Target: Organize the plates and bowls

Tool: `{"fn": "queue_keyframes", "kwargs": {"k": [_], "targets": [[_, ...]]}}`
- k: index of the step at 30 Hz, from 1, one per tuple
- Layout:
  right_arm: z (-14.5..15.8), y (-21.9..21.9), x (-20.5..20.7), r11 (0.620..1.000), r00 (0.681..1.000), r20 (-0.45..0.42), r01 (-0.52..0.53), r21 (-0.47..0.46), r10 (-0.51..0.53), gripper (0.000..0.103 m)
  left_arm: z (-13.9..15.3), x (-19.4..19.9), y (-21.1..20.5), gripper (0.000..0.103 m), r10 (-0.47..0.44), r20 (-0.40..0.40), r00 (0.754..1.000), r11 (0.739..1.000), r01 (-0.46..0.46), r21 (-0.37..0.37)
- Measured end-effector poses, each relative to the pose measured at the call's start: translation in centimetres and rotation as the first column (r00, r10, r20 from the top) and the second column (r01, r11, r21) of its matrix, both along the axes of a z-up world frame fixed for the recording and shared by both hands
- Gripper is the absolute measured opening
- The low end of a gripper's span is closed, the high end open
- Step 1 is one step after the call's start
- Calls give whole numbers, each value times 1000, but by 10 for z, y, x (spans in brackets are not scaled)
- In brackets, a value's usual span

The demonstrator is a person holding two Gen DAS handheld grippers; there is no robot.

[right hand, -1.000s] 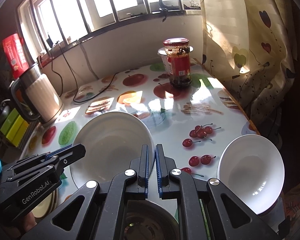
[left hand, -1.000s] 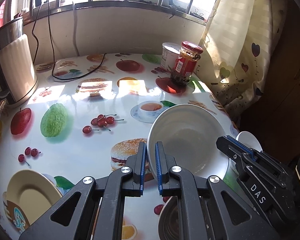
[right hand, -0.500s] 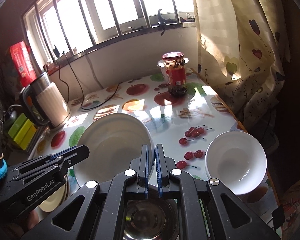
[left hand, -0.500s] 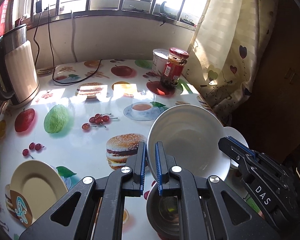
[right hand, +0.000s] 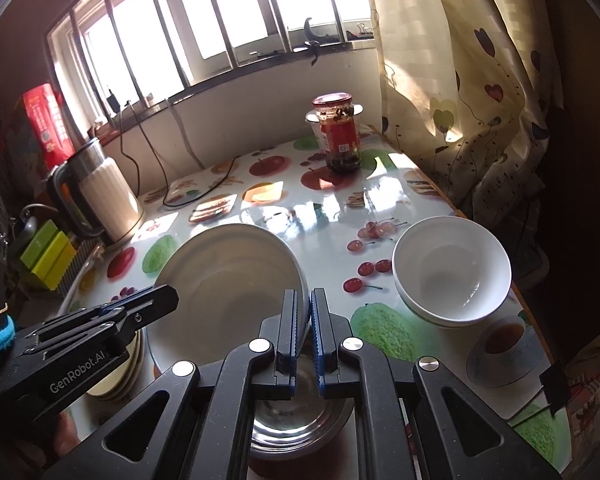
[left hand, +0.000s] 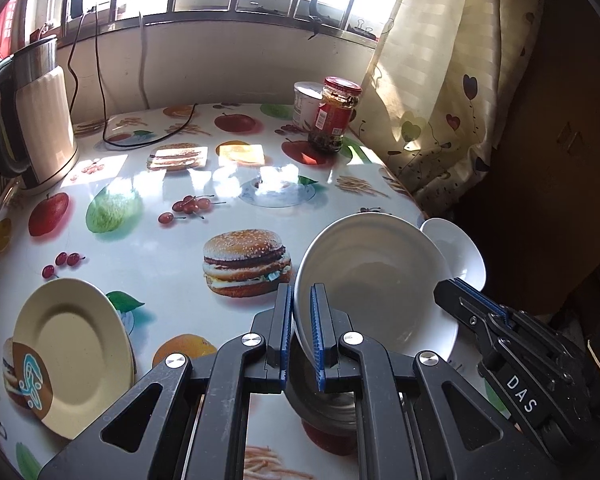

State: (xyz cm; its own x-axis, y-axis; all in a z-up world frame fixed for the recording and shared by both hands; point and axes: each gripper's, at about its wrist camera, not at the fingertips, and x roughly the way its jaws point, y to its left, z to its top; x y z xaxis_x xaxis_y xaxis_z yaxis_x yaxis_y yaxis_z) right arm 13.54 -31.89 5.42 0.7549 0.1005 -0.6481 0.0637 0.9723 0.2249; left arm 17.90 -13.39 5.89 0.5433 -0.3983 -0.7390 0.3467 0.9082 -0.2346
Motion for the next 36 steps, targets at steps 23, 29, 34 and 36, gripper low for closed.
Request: {"fn": "queue_keyframes", "kwargs": {"k": [23,29,34,36], "targets": [[-38,-5,-20,999,996,-87,22,26,-19,8,-31,-11,-6,10,-12,-84,996,1000,14,25],[-41,-5,-20,999,995,-97,22,27,-19,8,-34,-11,-6,10,-12,-91,996,999,15,29],[-42,-5,-20,999,995,-98,23,33,-20,8,-34,-11,-7,10,-14,-88,996,999,16,30],[-43,-6,-20,999,995,-98,22,32,-19,8,-34,-11,-6,10,-12,-92,996,999,15,28]]}}
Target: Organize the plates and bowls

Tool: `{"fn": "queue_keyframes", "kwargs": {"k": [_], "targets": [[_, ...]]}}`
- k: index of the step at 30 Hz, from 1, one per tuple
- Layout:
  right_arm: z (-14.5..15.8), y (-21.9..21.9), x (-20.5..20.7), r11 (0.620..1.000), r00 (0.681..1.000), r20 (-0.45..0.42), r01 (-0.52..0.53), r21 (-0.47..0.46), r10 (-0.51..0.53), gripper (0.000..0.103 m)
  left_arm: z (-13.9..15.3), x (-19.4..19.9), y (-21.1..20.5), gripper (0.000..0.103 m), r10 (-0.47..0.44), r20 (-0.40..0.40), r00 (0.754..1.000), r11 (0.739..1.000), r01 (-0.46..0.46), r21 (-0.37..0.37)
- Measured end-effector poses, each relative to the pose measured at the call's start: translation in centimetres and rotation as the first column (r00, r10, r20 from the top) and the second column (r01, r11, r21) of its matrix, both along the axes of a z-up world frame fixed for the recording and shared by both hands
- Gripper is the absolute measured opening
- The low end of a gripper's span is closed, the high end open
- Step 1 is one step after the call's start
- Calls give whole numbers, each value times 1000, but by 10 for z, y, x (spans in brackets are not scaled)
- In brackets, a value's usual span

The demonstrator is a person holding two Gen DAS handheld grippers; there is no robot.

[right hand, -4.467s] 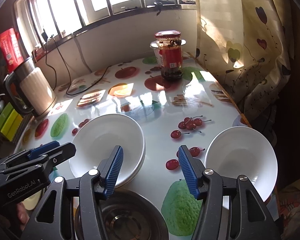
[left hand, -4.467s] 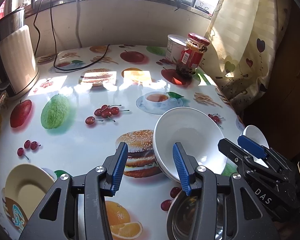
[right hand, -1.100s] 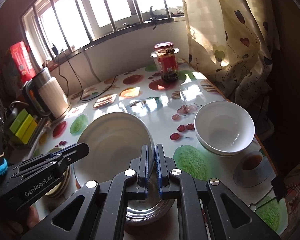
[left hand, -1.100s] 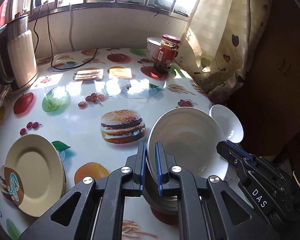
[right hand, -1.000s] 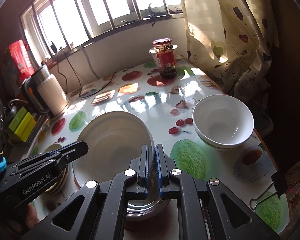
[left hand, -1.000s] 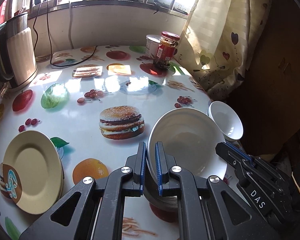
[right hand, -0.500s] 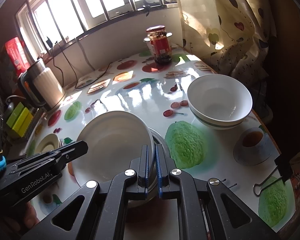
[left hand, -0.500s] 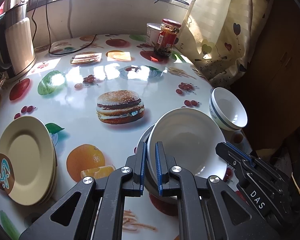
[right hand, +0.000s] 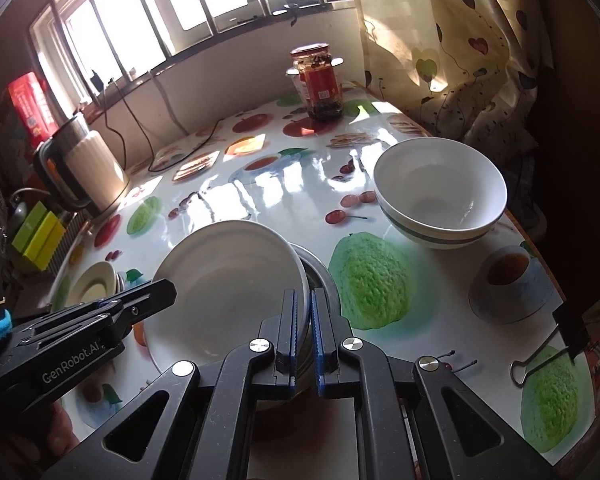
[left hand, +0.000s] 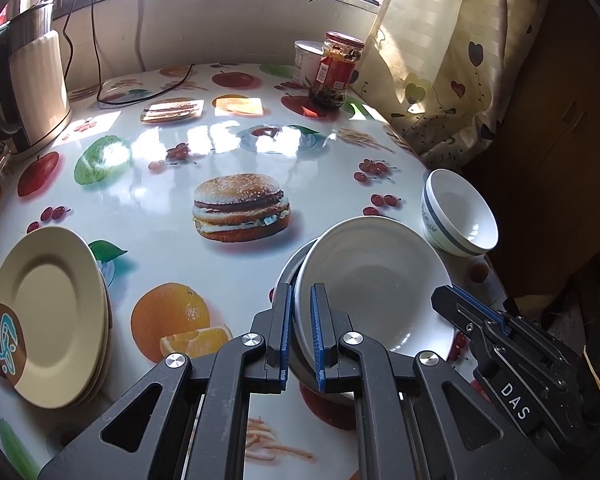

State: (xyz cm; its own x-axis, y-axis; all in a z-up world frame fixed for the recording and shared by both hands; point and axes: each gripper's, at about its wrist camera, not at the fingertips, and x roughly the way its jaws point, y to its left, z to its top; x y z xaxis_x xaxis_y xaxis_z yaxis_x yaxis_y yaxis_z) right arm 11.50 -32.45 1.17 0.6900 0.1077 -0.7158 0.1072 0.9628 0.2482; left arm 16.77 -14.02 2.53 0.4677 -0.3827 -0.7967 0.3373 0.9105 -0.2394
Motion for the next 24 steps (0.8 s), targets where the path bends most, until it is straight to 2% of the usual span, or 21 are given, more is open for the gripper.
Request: {"fn": "queue_keyframes", "kwargs": {"k": [16,24], "targets": [[0,-2,-2,1000,1000,-3,8,10,-8,11,-2,2,1,10,-4,-13,1000,1000,3,-24],[7,0,-4,1000,1000,13,10,6,-10,18,2,-1,2,11,-5,-10,1000,999,4,-36]]}}
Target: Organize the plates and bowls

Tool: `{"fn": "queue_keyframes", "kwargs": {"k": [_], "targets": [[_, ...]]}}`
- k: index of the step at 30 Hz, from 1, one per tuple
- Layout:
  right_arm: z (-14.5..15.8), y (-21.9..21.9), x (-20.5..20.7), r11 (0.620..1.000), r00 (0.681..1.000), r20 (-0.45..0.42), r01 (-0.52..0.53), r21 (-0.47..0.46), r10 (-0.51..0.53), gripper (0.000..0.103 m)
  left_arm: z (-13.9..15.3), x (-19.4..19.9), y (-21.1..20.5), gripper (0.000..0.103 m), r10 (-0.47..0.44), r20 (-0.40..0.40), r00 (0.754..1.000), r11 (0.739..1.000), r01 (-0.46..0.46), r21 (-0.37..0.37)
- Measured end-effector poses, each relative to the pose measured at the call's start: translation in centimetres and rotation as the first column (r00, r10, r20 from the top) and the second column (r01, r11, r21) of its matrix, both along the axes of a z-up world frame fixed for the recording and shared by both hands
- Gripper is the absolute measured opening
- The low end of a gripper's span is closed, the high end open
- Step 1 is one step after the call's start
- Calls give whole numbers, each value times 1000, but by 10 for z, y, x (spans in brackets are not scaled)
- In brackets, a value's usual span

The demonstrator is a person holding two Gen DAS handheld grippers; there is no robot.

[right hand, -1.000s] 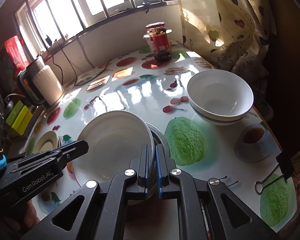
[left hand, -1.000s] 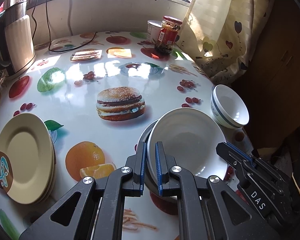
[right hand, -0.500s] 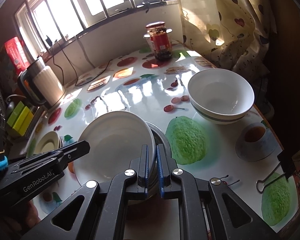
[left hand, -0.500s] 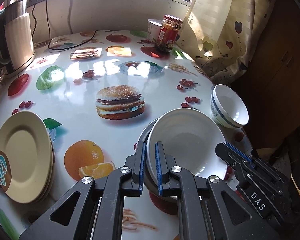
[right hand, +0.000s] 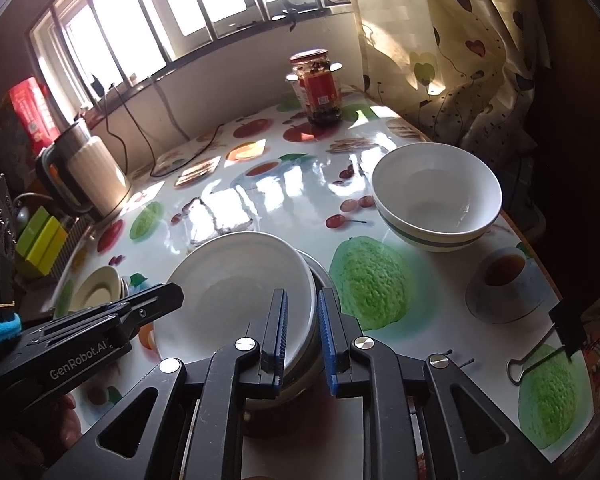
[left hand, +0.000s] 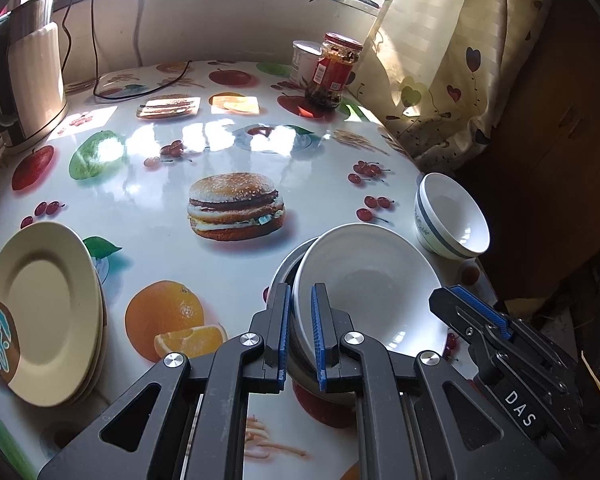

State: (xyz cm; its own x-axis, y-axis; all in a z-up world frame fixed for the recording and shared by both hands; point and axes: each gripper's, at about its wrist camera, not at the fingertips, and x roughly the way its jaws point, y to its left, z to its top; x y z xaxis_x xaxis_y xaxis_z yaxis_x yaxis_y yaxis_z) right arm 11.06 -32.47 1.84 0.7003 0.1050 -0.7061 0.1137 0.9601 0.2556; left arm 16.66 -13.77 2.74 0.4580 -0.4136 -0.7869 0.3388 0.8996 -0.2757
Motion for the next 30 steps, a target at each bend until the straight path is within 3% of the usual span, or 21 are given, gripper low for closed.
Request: {"fn": "queue_keyframes", "kwargs": {"k": [10,21,30], "targets": [[16,-10,-22,999,998,47,52,-1,-52,36,22,-18,3,11,-22,59,998,999,23,-27],[27,-36,-56,987,985,72,159,-2,-159,40,34,-29,-19,12,-88,76,993,995,91,-43],[27,-64,-57,980,978,76,197,-11,-196,44,35,-18,-59,13,-136,73,988,990,137,-17]]}}
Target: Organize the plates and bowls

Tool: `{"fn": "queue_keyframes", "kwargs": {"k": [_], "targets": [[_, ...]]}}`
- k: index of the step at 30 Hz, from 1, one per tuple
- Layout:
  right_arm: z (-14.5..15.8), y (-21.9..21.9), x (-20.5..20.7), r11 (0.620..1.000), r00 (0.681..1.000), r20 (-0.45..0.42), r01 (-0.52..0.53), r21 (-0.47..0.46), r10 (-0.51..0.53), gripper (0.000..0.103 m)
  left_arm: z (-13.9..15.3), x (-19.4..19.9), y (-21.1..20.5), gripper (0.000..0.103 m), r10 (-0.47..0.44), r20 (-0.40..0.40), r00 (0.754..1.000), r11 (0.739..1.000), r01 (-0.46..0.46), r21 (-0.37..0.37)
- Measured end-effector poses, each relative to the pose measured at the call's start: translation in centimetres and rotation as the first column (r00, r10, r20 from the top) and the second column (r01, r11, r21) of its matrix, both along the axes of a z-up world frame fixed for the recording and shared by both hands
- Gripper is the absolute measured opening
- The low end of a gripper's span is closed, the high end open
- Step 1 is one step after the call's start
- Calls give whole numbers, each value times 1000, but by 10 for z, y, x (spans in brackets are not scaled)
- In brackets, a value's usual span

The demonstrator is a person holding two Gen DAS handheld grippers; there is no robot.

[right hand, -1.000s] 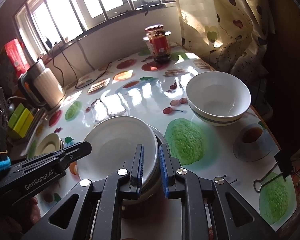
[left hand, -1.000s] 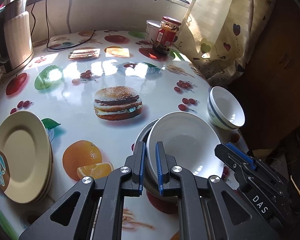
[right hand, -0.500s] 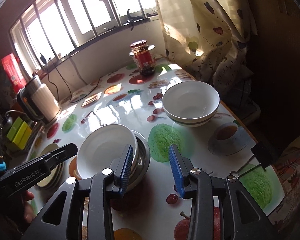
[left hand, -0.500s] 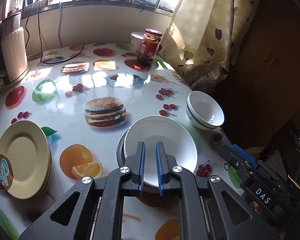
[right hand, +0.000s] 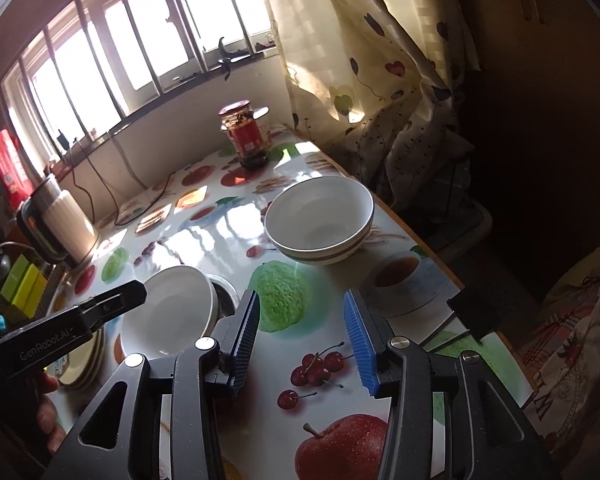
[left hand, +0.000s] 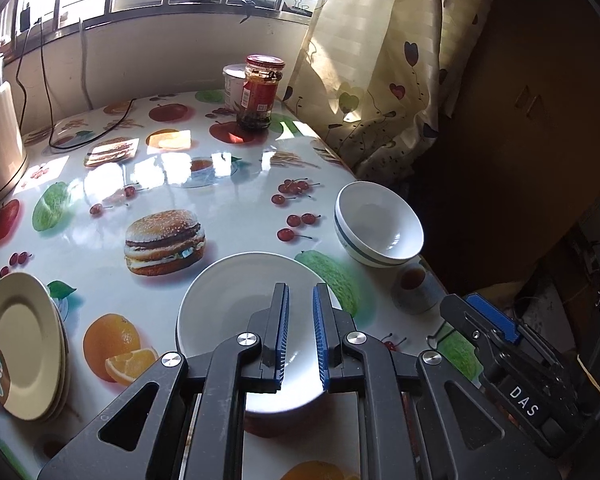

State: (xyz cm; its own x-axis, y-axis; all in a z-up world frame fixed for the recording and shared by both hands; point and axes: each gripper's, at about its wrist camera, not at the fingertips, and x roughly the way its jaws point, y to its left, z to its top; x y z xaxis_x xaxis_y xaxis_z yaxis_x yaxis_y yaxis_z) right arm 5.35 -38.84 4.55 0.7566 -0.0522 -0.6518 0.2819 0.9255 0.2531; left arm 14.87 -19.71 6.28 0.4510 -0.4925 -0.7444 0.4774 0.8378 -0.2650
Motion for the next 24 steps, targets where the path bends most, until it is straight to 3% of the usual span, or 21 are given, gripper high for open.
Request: {"fn": "queue_keyframes", "kwargs": {"k": [11,15,24], "targets": [[-3,-50,37,999,999,-16,32,1,-32,44,-4,36,-62,13,-34,-32,999,999,35,11],[-6,-65,52,999,999,-33,31,-7,-31,44,-10,52,-77,13,-33,-79,996,999,33,2],[-17,-87,78,1000,997,-71,15,-22,-16,44,-23,68,-100,13,-13,-97,995,999,18,46]]}}
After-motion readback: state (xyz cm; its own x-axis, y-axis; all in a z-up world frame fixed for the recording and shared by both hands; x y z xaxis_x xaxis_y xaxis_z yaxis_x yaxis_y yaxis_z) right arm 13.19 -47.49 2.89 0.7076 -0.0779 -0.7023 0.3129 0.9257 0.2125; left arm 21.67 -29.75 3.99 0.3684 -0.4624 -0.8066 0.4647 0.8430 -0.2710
